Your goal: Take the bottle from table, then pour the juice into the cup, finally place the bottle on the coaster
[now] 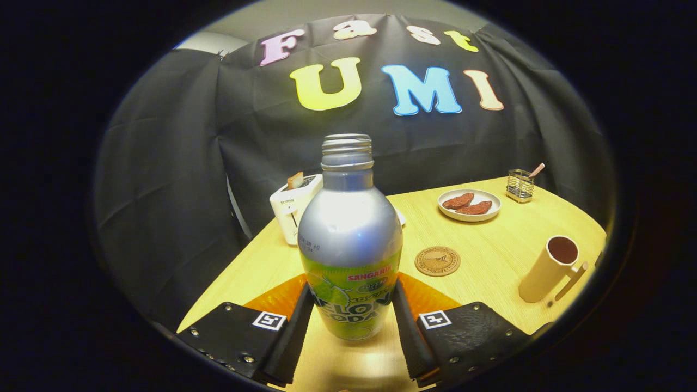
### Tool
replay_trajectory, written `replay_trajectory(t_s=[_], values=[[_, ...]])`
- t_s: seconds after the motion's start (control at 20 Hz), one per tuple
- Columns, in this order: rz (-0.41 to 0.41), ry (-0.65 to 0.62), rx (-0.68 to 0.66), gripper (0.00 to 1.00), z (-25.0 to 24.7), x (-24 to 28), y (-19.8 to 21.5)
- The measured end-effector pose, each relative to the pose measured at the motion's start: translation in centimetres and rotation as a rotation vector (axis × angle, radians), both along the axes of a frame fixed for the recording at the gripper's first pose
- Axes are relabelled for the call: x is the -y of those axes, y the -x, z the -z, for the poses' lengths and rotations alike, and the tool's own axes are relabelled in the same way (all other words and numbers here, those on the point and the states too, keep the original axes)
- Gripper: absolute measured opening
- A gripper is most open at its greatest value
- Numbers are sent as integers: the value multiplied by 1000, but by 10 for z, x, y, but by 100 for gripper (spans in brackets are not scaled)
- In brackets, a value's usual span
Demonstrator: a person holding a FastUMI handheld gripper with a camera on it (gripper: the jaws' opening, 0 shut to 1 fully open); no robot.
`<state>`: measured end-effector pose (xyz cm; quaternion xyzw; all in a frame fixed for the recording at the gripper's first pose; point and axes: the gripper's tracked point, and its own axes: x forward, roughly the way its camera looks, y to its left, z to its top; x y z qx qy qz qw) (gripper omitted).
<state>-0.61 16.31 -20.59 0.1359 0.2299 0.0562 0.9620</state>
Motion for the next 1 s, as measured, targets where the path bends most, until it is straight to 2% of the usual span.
replay_trajectory(t_s=[0.4, 0.65, 1.0], values=[[103, -203, 16, 74, -19, 42, -2], [155, -246, -4, 74, -14, 73, -8], [273, -436, -11, 74, -6, 107, -9]])
